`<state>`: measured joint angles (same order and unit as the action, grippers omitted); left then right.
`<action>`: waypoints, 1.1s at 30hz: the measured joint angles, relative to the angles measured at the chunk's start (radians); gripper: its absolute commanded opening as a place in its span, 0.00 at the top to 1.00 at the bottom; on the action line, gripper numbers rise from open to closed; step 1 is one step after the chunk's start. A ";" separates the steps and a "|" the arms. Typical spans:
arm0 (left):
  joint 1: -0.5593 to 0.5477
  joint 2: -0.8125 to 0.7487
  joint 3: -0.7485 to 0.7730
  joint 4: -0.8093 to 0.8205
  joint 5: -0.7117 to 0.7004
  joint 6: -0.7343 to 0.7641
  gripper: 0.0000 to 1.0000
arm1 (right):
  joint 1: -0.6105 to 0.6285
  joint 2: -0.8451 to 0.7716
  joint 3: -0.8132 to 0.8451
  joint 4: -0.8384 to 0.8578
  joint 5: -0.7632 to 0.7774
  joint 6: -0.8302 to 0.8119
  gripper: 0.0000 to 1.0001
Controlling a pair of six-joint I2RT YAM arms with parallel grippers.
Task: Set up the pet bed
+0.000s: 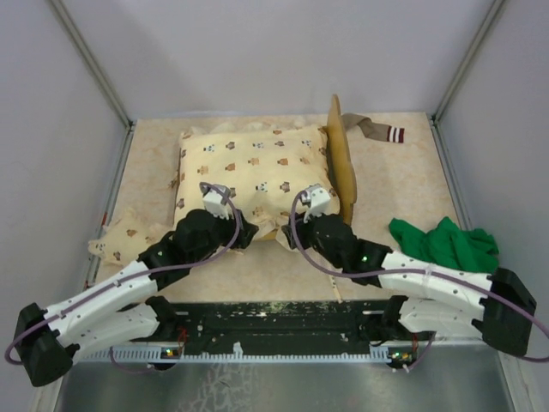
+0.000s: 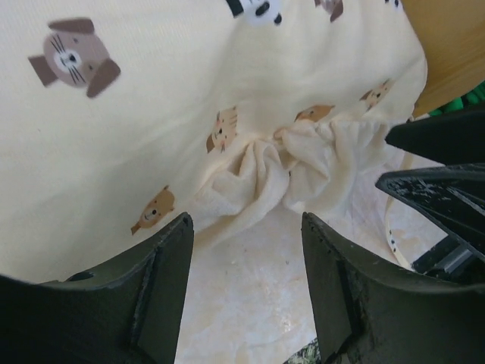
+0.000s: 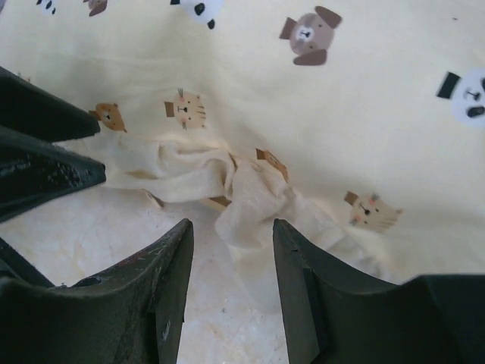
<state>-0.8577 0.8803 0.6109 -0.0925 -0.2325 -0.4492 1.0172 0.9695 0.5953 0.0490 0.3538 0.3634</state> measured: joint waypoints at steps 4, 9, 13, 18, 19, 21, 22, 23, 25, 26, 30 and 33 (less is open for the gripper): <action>0.008 -0.004 -0.038 -0.006 0.053 0.002 0.38 | 0.030 0.147 0.073 0.031 0.053 -0.026 0.53; 0.014 -0.029 -0.090 0.013 0.111 0.029 0.38 | 0.034 0.238 0.096 0.028 0.109 0.067 0.53; 0.016 -0.047 -0.127 0.063 0.170 0.108 0.38 | 0.034 0.275 0.096 0.009 0.131 0.142 0.64; 0.016 -0.056 -0.157 0.127 0.256 0.270 0.35 | 0.034 0.295 0.101 -0.009 0.135 0.184 1.00; 0.016 -0.056 -0.159 0.137 0.269 0.301 0.34 | 0.034 0.294 0.101 -0.013 0.137 0.189 1.00; 0.016 -0.056 -0.159 0.150 0.289 0.371 0.33 | 0.034 0.285 0.101 -0.024 0.138 0.188 1.00; 0.016 -0.054 -0.158 0.155 0.298 0.408 0.33 | 0.034 0.272 0.100 -0.034 0.138 0.186 1.00; 0.016 -0.050 -0.154 0.156 0.305 0.434 0.33 | 0.034 0.258 0.100 -0.043 0.138 0.182 1.00; 0.016 -0.037 -0.143 0.156 0.320 0.493 0.33 | 0.034 0.215 0.099 -0.058 0.137 0.172 1.00; 0.016 -0.031 -0.136 0.156 0.330 0.522 0.33 | 0.032 0.182 0.099 -0.063 0.134 0.166 1.00; 0.016 -0.023 -0.114 0.156 0.385 0.640 0.33 | 0.018 0.099 0.098 -0.064 0.116 0.139 1.00; 0.016 -0.009 -0.093 0.151 0.423 0.716 0.33 | 0.000 0.072 0.083 -0.058 0.091 0.127 1.00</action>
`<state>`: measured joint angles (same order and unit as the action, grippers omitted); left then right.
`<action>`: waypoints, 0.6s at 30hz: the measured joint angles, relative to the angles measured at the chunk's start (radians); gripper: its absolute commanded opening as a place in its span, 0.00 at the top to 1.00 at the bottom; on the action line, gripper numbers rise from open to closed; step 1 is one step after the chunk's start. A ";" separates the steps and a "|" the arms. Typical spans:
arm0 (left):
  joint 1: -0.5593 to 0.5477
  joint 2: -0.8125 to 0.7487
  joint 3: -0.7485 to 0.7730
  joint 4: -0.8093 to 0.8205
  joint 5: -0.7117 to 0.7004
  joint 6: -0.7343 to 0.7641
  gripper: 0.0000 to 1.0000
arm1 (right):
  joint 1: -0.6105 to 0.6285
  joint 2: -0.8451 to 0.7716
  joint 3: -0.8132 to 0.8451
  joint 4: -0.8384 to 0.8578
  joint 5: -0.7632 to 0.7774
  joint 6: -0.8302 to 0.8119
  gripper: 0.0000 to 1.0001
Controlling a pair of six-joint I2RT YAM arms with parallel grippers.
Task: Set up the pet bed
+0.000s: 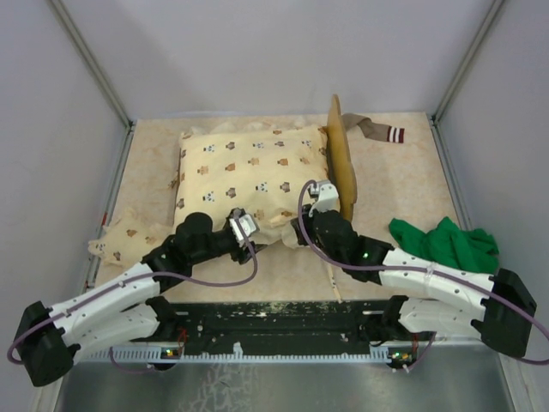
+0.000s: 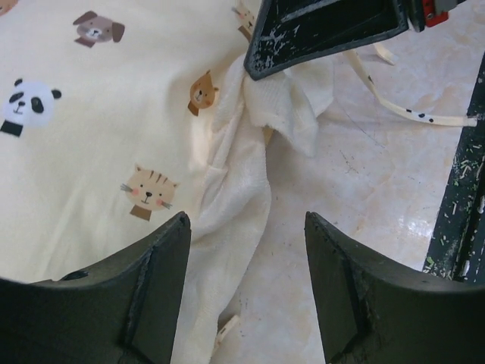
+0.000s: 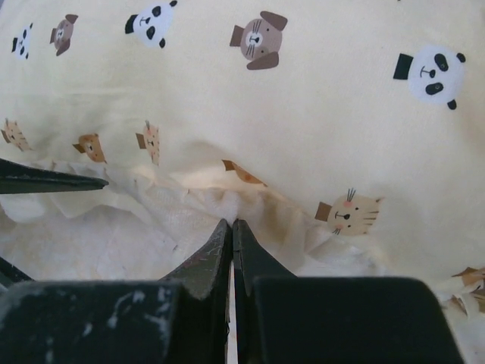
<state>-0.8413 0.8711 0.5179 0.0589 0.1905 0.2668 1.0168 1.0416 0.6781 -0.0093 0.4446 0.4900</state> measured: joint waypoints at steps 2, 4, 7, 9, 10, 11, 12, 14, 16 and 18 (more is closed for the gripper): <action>0.000 0.016 0.012 -0.001 0.020 0.045 0.35 | -0.013 -0.003 -0.014 0.001 -0.022 -0.001 1.00; 0.000 0.039 0.019 0.001 0.034 0.082 0.36 | -0.019 -0.003 -0.026 0.002 -0.043 -0.001 1.00; 0.000 0.095 0.029 0.002 0.058 0.134 0.36 | -0.021 -0.003 -0.037 0.002 -0.067 -0.001 1.00; 0.000 0.134 0.035 0.002 0.077 0.154 0.35 | -0.023 -0.003 -0.037 0.003 -0.077 0.000 1.00; 0.000 0.153 0.039 0.002 0.087 0.159 0.34 | -0.024 -0.003 -0.037 0.004 -0.081 0.000 1.00; 0.000 0.169 0.040 0.008 0.095 0.161 0.34 | -0.025 -0.003 -0.038 0.006 -0.085 0.000 1.00; 0.000 0.182 0.040 0.017 0.099 0.163 0.33 | -0.026 -0.003 -0.040 0.010 -0.089 0.000 1.00; 0.000 0.204 0.040 0.044 0.098 0.162 0.33 | -0.030 -0.005 -0.047 0.016 -0.098 0.000 1.00; -0.001 0.224 0.034 0.096 0.081 0.159 0.33 | -0.034 -0.005 -0.050 0.016 -0.103 0.000 1.00; -0.001 0.250 0.026 0.145 0.049 0.154 0.33 | -0.035 -0.006 -0.050 0.017 -0.108 0.000 1.00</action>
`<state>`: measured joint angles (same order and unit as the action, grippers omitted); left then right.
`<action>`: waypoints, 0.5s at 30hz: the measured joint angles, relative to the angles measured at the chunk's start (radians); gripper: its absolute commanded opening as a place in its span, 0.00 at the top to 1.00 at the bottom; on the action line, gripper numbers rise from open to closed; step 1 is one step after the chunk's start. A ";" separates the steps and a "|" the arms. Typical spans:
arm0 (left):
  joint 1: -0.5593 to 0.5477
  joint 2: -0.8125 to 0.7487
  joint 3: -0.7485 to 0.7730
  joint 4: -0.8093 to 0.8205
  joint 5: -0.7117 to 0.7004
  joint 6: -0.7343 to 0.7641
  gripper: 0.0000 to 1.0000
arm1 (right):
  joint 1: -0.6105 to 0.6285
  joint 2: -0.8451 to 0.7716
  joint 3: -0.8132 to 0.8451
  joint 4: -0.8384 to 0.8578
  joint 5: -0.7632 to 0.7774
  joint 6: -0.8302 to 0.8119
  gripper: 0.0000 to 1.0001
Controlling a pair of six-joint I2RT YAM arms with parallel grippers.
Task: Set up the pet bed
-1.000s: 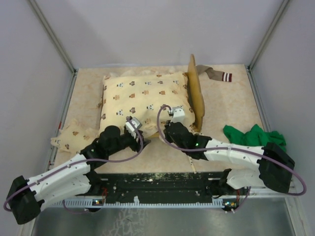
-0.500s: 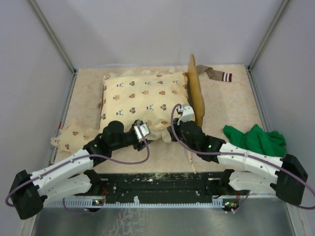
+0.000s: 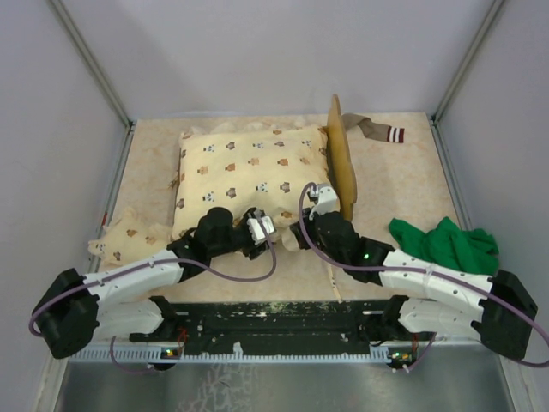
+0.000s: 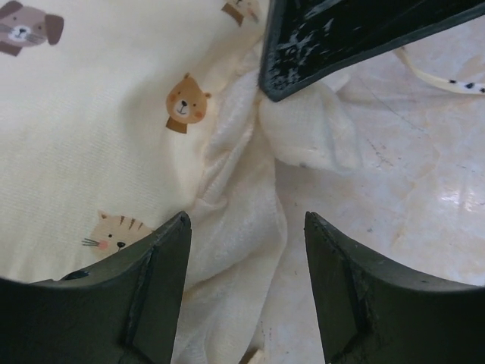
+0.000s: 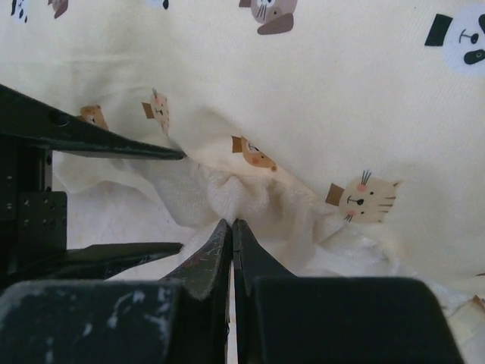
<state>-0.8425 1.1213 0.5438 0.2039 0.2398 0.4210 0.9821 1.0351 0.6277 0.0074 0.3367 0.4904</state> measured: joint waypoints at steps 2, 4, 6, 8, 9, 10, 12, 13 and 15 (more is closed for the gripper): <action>-0.003 0.027 -0.013 0.043 -0.034 -0.006 0.32 | -0.003 -0.006 -0.007 0.008 -0.006 0.000 1.00; -0.008 0.051 -0.040 0.098 -0.070 -0.012 0.32 | -0.007 -0.017 -0.022 0.007 -0.009 0.000 1.00; -0.014 0.065 -0.070 0.143 -0.105 -0.022 0.36 | -0.013 -0.026 -0.034 0.005 -0.012 0.001 1.00; -0.022 0.076 -0.088 0.180 -0.137 -0.031 0.48 | -0.017 -0.034 -0.042 0.007 -0.014 0.003 1.00; -0.026 0.081 -0.090 0.193 -0.151 -0.035 0.60 | -0.019 -0.040 -0.047 0.009 -0.015 0.004 1.00; -0.033 0.087 -0.091 0.209 -0.171 -0.038 0.73 | -0.019 -0.045 -0.052 0.012 -0.016 0.005 1.00; -0.042 0.097 -0.091 0.230 -0.203 -0.041 0.96 | -0.023 -0.055 -0.062 0.015 -0.018 0.005 1.00; -0.045 0.098 -0.090 0.231 -0.219 -0.039 1.00 | -0.026 -0.058 -0.066 0.017 -0.018 0.005 1.00; -0.052 0.081 -0.077 0.205 -0.233 -0.047 1.00 | -0.035 -0.058 -0.073 0.022 -0.021 0.004 1.00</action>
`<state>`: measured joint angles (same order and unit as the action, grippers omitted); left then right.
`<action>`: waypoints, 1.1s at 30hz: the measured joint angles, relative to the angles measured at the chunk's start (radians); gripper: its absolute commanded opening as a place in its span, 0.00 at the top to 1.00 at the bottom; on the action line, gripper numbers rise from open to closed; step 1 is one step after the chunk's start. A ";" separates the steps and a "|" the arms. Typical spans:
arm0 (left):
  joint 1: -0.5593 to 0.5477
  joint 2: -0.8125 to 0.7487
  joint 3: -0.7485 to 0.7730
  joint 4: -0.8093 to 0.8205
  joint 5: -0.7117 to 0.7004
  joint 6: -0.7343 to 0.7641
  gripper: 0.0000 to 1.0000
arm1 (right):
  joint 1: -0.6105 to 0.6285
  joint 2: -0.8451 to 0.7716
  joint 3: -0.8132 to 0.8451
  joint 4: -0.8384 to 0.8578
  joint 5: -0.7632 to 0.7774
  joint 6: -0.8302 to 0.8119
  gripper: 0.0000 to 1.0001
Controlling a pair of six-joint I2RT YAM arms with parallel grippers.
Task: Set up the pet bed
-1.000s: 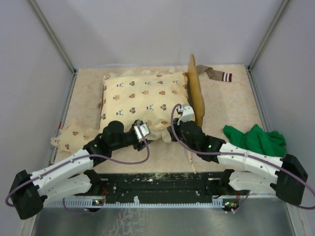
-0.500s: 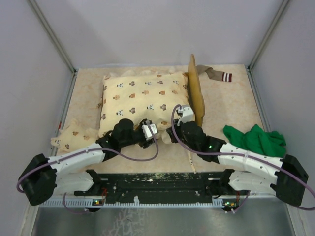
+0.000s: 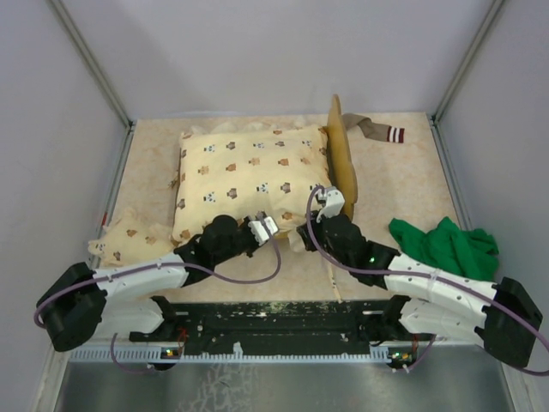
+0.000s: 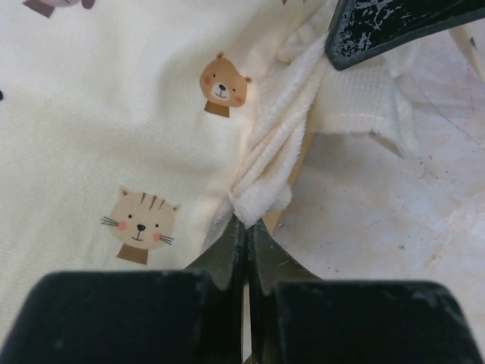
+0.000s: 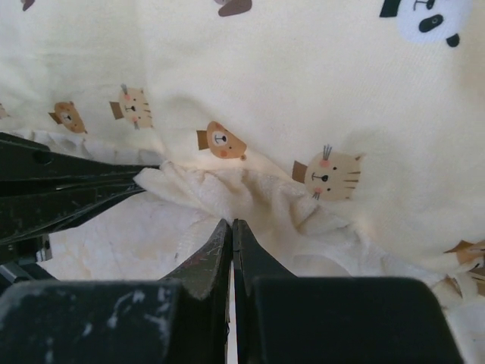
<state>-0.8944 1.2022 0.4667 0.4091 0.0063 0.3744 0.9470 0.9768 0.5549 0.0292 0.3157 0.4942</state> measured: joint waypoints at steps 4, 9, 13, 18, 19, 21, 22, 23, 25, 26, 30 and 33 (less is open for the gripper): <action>-0.006 -0.059 0.037 -0.164 0.019 -0.032 1.00 | -0.019 -0.003 -0.007 -0.005 -0.001 -0.014 1.00; -0.008 -0.159 0.043 -0.291 0.056 -0.080 1.00 | -0.041 -0.050 -0.024 -0.022 -0.026 -0.040 1.00; -0.006 -0.117 0.102 -0.387 0.061 -0.081 1.00 | -0.072 -0.074 -0.031 -0.036 -0.068 -0.048 1.00; -0.005 -0.048 0.175 -0.498 0.085 -0.050 0.71 | -0.082 -0.063 -0.028 -0.059 -0.121 -0.078 0.82; -0.005 -0.046 0.179 -0.513 0.093 -0.044 0.60 | -0.082 -0.054 -0.021 -0.077 -0.132 -0.080 0.74; -0.002 -0.050 0.183 -0.560 0.111 -0.047 0.49 | -0.086 -0.039 0.006 -0.130 -0.146 -0.076 0.62; -0.002 -0.058 0.183 -0.581 0.116 -0.056 0.44 | -0.089 -0.038 0.023 -0.157 -0.155 -0.071 0.60; -0.002 -0.069 0.183 -0.599 0.116 -0.066 0.39 | -0.091 -0.040 0.039 -0.176 -0.161 -0.064 0.60; -0.002 -0.119 0.183 -0.624 0.100 -0.106 0.32 | -0.093 -0.042 0.087 -0.217 -0.172 -0.051 0.60; -0.002 -0.149 0.186 -0.628 0.081 -0.126 0.29 | -0.093 -0.045 0.116 -0.232 -0.175 -0.040 0.60; 0.000 -0.238 0.224 -0.612 -0.051 -0.224 0.22 | -0.093 -0.053 0.204 -0.275 -0.171 -0.008 0.60; 0.014 -0.240 0.293 -0.626 -0.169 -0.277 0.20 | -0.093 -0.036 0.281 -0.347 -0.129 0.005 0.59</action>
<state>-0.8799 0.9619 0.7593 -0.2165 -0.1627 0.0978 0.8543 0.9405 0.8360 -0.3176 0.1867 0.4995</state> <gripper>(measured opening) 0.778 0.401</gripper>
